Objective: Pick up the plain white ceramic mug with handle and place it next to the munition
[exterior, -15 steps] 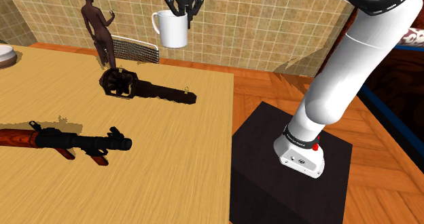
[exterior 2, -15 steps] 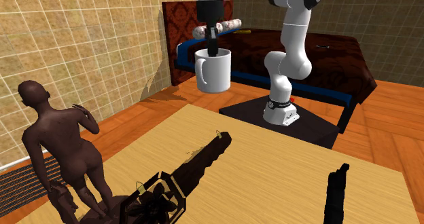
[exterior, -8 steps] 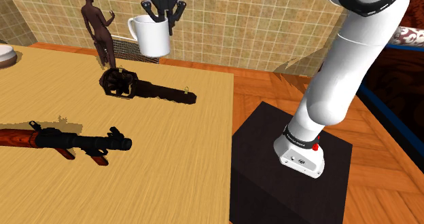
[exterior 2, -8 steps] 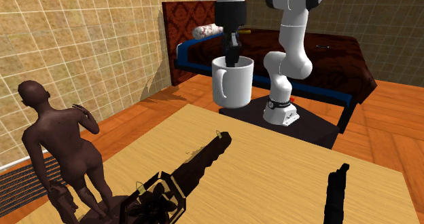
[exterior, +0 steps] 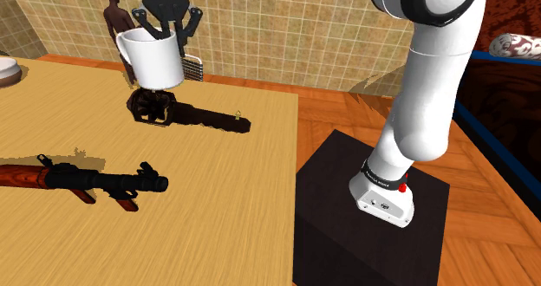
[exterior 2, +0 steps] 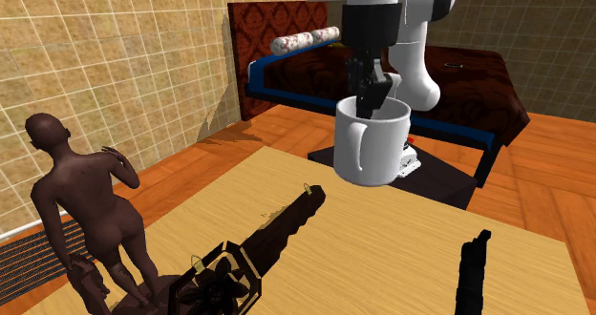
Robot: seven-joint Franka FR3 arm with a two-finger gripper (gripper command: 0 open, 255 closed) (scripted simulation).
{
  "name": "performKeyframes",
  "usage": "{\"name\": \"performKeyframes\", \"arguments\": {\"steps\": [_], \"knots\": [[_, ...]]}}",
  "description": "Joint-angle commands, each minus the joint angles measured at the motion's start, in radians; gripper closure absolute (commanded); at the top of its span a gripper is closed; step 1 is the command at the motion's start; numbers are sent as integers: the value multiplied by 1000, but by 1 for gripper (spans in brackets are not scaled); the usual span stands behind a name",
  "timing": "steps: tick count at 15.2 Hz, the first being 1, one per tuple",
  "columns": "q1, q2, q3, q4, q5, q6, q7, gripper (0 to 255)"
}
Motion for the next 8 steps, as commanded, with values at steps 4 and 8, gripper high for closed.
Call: {"name": "performKeyframes", "arguments": {"steps": [4,8], "knots": [[115,167,29,236,-67,-76,113,255],[192,274,33,373,-107,-108,164,255]]}}
